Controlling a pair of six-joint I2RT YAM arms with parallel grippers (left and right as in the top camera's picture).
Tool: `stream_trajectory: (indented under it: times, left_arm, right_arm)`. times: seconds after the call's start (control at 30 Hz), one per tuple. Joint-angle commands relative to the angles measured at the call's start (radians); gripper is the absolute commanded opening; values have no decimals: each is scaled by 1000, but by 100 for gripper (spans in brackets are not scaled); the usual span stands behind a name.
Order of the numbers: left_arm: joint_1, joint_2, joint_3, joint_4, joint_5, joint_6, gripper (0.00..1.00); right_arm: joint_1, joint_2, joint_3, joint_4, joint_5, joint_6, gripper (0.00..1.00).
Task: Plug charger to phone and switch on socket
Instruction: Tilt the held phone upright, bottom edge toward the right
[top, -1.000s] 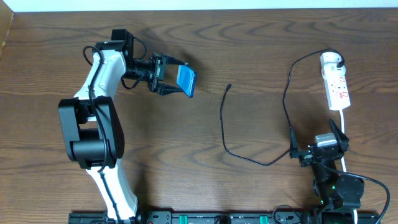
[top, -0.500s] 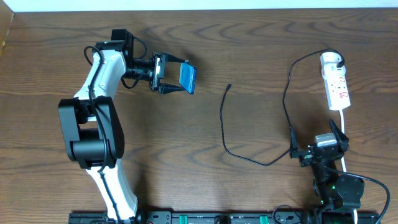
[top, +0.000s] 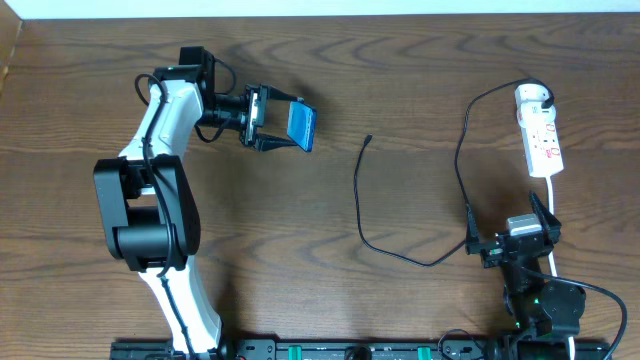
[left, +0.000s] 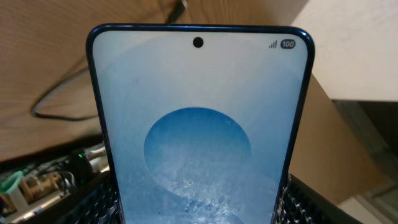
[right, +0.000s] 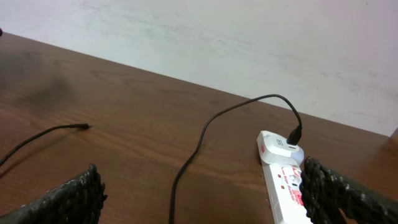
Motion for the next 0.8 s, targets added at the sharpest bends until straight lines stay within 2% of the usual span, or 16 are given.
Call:
stream_trajectory:
  times: [0.0,0.27,0.6,0.77]
  left_arm:
    - [-2,-26,6,0,-110,43,67]
    - [-5,-26,6,0,-517,50,66]
    - [-54,-26,6,0,-844,59,66]
    - [-106,-26,6,0,-985,138,66]
  right_arm:
    - [8,-7,-3,-3,0,13,99]
    - [8,-7,-3,-3,0,13,99]
    - [8,-7,-3,-3,0,13,99]
    - [8,-7,-3,-3,0,13,99]
